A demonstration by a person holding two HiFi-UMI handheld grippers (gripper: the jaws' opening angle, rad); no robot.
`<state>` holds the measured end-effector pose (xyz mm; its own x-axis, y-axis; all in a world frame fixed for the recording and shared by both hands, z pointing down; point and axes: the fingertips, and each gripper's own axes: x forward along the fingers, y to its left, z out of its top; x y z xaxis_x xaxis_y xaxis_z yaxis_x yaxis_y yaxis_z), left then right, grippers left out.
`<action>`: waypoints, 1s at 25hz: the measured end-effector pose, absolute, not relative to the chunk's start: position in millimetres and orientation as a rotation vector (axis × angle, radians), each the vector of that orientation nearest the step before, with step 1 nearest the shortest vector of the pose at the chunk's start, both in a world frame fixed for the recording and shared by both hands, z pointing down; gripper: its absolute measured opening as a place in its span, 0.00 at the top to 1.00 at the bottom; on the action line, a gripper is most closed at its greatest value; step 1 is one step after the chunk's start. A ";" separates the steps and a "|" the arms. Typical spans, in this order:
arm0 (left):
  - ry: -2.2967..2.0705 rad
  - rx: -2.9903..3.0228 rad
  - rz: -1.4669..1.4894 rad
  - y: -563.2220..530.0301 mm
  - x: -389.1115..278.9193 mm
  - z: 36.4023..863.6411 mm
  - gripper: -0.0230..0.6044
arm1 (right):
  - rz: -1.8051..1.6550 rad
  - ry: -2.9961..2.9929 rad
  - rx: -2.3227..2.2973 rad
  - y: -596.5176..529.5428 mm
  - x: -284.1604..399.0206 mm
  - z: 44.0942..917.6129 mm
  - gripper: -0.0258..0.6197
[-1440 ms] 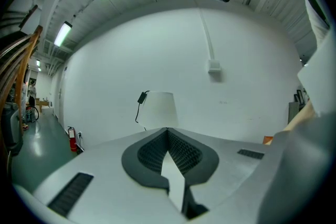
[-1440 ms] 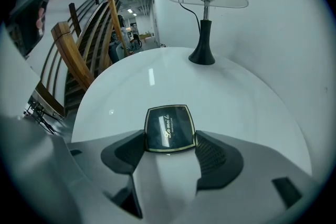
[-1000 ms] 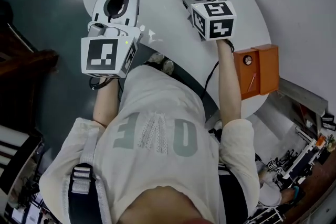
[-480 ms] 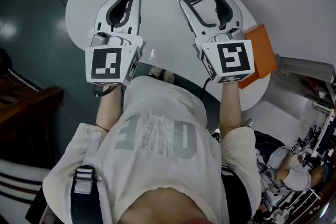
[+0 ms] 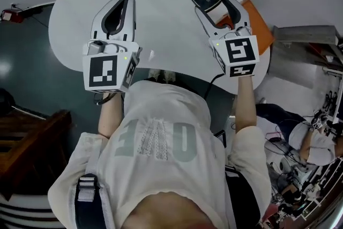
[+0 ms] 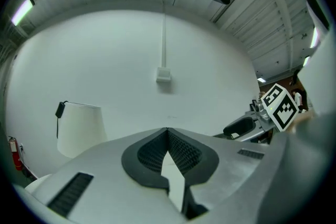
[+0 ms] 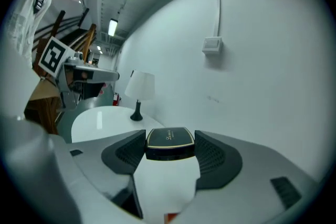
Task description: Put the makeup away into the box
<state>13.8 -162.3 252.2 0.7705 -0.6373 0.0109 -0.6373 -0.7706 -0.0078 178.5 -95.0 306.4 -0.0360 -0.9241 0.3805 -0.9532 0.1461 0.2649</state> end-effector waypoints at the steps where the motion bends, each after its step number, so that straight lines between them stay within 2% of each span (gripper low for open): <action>1: 1.035 -2.963 -0.021 -159.4 21.9 253.2 0.95 | 0.121 -1.928 1.790 -82.8 192.8 318.6 0.49; 11: 0.819 -3.027 -0.097 -139.7 89.1 270.5 0.95 | 0.600 -1.587 1.853 38.8 306.7 461.5 0.49; 25: 0.662 -3.030 -0.170 -113.9 135.9 281.4 0.95 | 0.860 -1.442 1.849 89.2 355.1 540.0 0.49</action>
